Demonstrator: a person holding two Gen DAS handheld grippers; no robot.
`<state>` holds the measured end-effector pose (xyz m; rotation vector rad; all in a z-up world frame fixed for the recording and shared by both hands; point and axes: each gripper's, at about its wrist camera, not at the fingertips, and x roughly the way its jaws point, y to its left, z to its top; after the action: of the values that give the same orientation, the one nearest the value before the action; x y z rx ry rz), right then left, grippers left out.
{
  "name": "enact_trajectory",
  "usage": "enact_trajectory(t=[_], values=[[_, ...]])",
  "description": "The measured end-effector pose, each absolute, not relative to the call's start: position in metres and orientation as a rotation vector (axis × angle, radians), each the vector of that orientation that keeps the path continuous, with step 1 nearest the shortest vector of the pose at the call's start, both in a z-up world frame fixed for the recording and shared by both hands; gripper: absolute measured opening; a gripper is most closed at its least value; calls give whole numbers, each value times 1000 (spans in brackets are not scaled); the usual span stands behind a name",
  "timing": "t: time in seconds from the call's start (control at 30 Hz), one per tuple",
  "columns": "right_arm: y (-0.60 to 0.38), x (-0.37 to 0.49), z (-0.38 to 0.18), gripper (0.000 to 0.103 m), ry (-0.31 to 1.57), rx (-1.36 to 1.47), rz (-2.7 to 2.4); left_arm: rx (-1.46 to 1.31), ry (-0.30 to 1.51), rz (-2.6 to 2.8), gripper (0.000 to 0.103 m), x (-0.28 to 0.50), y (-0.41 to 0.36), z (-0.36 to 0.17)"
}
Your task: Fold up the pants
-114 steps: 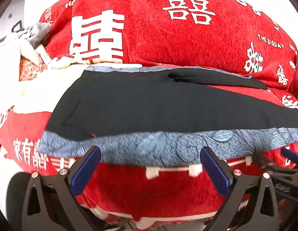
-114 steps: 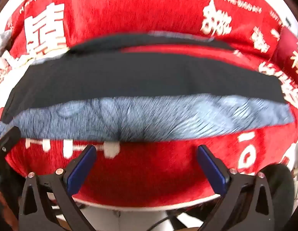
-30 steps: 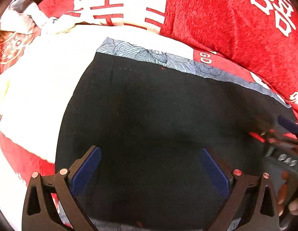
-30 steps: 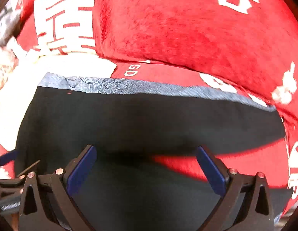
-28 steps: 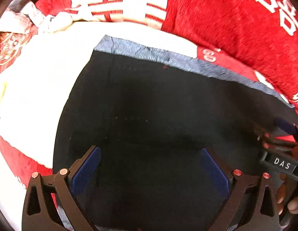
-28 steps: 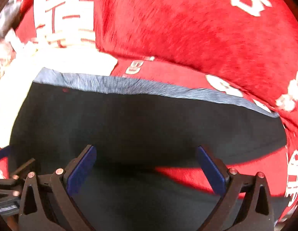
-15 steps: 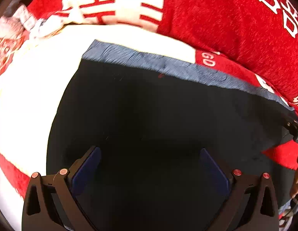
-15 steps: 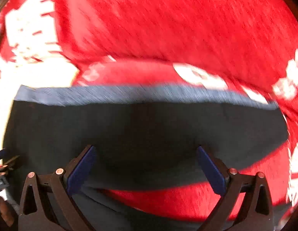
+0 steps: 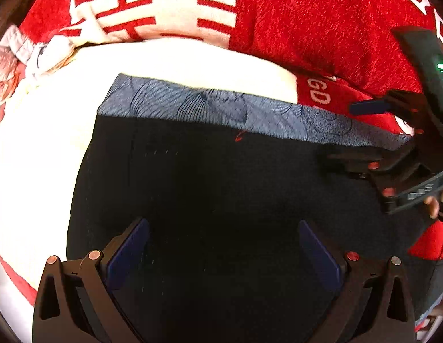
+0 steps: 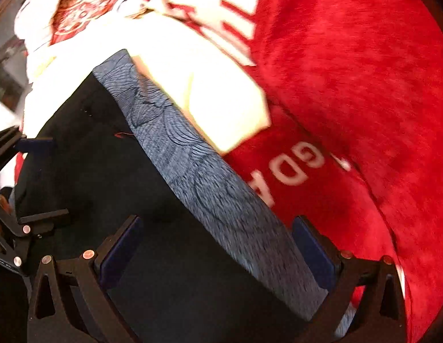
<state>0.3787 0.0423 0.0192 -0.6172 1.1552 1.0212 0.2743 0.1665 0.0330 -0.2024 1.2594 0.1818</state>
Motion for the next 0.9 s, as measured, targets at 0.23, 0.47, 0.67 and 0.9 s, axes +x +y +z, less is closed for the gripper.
enact_trajectory(t=[0.23,0.47,0.67,0.9], values=[[60,384,-2,90,1168,-597,1121,-210,1255,167,103,285,169,33],[68,348,25,10,1072,-728,1153,-358,1234,144,103,292,185,41],[35,296,72,9,873,-682,1099,-518,1226,186,103,306,204,58],[20,250,76,2,767,-705,1093,-666,1222,239,103,334,212,61]])
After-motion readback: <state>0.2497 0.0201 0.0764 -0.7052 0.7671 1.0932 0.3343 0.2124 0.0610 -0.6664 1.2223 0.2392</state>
